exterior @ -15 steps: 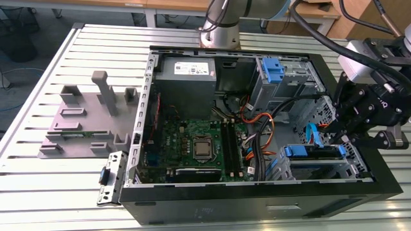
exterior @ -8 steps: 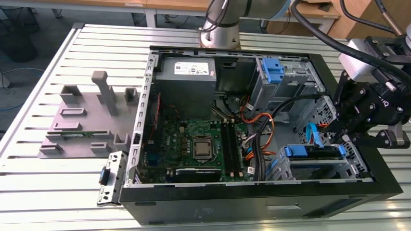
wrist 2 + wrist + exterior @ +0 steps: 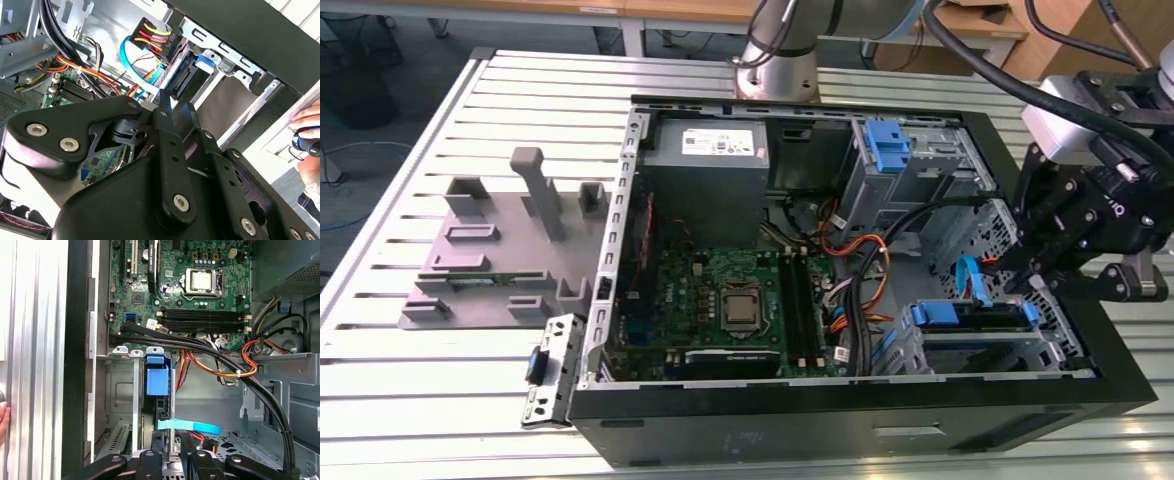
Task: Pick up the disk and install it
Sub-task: 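Insert the second disk wire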
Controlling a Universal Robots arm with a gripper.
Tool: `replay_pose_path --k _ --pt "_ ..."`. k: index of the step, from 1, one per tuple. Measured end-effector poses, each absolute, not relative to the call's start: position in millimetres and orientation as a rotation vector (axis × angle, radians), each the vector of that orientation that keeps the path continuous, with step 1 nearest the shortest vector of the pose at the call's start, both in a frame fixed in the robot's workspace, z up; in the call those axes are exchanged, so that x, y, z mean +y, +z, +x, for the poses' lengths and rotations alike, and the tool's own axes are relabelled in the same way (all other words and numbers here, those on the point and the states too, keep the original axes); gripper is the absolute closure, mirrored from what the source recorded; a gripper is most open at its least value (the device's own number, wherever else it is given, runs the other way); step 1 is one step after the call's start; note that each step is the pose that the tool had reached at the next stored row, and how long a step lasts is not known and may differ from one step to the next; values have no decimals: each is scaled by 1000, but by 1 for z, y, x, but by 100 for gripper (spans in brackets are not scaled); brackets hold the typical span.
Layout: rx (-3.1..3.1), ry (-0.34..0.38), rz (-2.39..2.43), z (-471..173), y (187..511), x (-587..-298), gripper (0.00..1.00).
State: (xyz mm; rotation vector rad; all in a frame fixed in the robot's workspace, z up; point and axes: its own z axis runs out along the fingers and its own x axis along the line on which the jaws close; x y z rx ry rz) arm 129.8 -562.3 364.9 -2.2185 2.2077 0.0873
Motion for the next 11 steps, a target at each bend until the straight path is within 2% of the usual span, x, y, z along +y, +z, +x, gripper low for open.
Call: replay_pose_path --k 11 --pt "2208 87 -2218 141 361 -552 71"
